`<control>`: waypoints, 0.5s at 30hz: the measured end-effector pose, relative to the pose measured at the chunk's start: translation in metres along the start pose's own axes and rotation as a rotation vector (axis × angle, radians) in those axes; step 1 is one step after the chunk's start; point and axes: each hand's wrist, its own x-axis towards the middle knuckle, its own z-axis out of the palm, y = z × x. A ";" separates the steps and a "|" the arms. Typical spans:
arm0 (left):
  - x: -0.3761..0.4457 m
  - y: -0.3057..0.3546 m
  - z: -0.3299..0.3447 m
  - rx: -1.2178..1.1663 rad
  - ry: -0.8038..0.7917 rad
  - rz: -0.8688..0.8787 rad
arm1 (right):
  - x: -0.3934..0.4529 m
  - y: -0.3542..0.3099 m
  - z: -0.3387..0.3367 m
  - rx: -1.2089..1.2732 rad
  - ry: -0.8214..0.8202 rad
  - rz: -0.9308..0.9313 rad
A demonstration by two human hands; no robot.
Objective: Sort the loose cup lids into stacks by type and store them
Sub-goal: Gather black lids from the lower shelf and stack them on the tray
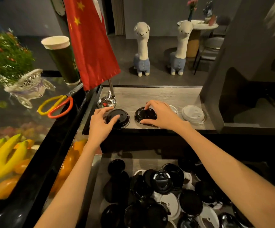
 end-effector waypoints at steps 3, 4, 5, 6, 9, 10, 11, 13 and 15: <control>-0.005 -0.005 0.000 0.039 -0.033 0.077 | 0.002 0.003 -0.002 0.000 -0.013 -0.015; -0.005 -0.005 0.002 0.055 -0.025 0.091 | 0.002 0.004 -0.001 0.005 -0.014 -0.010; -0.003 -0.004 0.003 0.069 -0.012 0.096 | 0.003 0.004 0.000 0.008 -0.017 0.002; -0.001 -0.001 0.005 0.078 -0.001 0.091 | 0.003 0.004 -0.001 0.004 -0.017 0.010; 0.005 0.006 0.009 0.119 0.004 0.076 | -0.002 0.005 -0.006 -0.004 0.009 0.005; 0.005 0.007 0.011 0.140 0.003 0.076 | -0.005 0.008 -0.009 0.017 0.025 0.016; 0.005 0.008 0.012 0.163 0.011 0.082 | -0.010 0.013 -0.013 0.039 0.040 0.035; 0.000 0.012 0.012 0.203 0.068 0.113 | -0.020 0.029 -0.020 0.037 0.049 0.066; -0.008 0.021 0.016 0.219 0.138 0.211 | -0.030 0.046 -0.024 0.002 0.032 0.093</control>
